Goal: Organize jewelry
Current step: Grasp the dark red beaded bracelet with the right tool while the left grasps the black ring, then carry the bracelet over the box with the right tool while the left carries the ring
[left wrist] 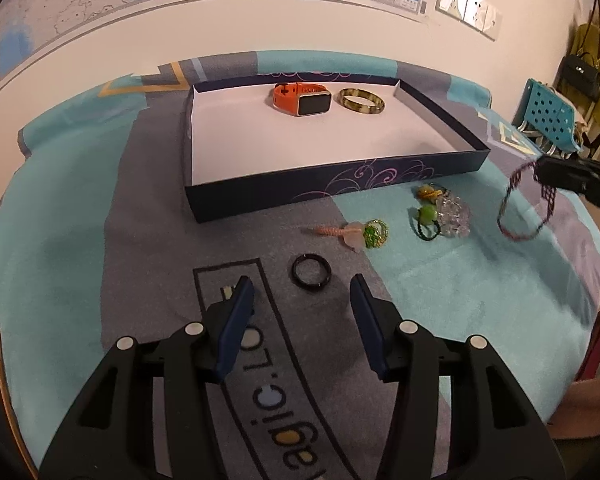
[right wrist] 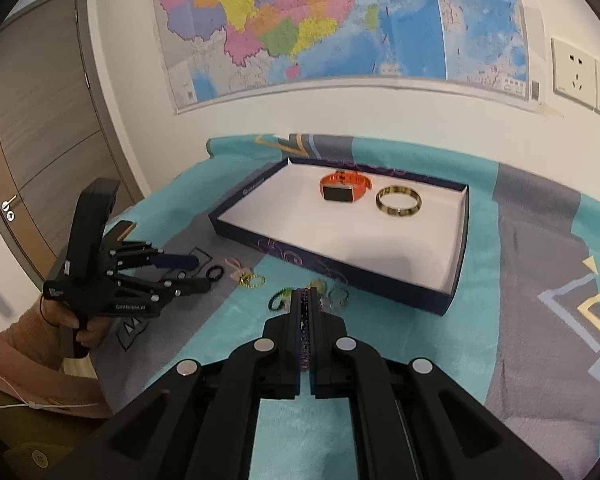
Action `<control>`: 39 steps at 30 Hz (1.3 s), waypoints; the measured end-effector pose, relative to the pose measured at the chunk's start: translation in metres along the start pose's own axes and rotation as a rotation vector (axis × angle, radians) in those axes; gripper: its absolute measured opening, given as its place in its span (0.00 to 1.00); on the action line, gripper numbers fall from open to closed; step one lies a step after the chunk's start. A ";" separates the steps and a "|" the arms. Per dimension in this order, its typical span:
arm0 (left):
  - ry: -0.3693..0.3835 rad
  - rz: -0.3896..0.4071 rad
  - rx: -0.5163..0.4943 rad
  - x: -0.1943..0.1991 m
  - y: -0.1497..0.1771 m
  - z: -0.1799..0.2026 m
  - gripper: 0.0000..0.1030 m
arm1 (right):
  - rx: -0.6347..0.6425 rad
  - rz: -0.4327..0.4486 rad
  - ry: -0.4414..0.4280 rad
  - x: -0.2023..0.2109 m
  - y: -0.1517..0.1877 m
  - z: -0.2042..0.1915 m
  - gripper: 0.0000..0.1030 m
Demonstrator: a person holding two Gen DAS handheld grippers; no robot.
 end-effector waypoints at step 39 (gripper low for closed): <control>0.020 0.089 0.001 0.026 -0.030 0.020 0.22 | -0.050 0.043 0.020 -0.001 -0.014 0.010 0.01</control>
Point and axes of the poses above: each gripper's, at about its wrist camera, not at the fingertips, and x roughly against the way its jaws point, z to its right, y to its underside, the point moved 7 cm from there along -x, roughly the way its jaws point, and after that the axes turned 4 degrees about z, right-handed, at the moved point
